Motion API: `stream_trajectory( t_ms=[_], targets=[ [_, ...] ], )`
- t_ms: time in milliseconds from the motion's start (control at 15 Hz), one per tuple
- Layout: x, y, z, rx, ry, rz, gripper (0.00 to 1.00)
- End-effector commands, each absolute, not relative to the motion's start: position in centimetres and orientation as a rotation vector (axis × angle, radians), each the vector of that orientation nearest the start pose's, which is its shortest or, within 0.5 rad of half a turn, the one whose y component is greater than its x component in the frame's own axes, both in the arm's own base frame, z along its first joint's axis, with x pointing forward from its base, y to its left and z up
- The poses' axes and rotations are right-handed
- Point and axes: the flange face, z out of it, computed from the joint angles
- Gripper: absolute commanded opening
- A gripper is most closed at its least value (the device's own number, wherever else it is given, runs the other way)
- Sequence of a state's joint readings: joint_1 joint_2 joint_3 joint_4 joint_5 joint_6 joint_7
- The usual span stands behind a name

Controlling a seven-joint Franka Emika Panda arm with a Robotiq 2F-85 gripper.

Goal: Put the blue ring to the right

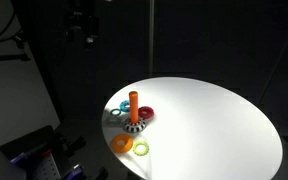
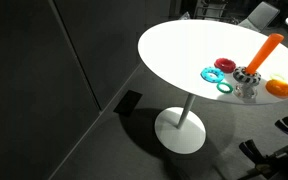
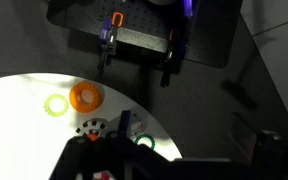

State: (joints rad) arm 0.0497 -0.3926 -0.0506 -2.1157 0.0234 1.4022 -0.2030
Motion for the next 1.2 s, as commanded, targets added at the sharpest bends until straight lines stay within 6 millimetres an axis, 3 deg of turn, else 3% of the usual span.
stream_trajectory(
  t_ms=[0, 267, 600, 1133],
  targets=[
    [39.7, 0.0, 55.1, -3.013, -0.316, 0.482, 1.0],
    [39.7, 0.0, 55.2, -3.013, -0.316, 0.481, 1.0],
    [40.3, 0.1, 53.7, -3.049, -0.312, 0.398, 1.0],
    [40.5, 0.0, 48.9, -3.077, -0.3, 0.229, 1.0]
  ],
)
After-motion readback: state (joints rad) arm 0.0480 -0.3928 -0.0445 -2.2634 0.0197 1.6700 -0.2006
